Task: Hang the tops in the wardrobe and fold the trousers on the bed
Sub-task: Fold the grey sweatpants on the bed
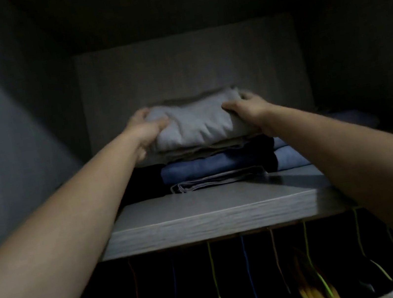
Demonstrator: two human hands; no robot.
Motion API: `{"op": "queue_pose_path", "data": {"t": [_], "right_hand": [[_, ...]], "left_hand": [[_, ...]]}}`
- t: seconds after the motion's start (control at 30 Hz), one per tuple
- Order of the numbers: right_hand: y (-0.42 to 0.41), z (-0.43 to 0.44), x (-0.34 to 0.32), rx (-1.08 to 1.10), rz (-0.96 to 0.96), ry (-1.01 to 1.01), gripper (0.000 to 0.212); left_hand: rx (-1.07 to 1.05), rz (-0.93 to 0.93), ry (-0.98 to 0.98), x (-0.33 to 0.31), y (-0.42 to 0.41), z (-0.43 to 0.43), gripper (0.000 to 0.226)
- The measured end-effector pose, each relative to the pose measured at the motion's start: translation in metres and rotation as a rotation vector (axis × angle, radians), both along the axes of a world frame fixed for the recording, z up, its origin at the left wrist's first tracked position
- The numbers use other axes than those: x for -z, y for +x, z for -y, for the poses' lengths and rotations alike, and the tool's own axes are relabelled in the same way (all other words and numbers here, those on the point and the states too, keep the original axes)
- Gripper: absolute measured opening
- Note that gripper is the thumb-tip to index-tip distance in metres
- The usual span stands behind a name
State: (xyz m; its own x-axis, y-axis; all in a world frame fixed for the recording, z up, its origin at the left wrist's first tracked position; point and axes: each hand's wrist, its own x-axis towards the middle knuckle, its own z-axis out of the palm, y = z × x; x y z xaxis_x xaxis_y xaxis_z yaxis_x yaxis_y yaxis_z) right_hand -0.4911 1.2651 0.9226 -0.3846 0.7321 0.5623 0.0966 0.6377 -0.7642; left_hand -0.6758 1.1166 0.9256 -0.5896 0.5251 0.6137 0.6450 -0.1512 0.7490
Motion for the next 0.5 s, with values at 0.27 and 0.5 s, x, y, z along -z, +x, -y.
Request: {"op": "queue_pose_path", "data": {"t": [0.27, 0.5], "right_hand": [[-0.001, -0.018, -0.006, 0.246, 0.414, 0.159, 0.057], [-0.002, -0.017, -0.005, 0.186, 0.711, 0.603, 0.051]], "left_hand": [[-0.01, 0.087, -0.218, 0.006, -0.009, -0.012, 0.015], [-0.142, -0.71, -0.557, 0.009, -0.003, -0.027, 0.043]]}}
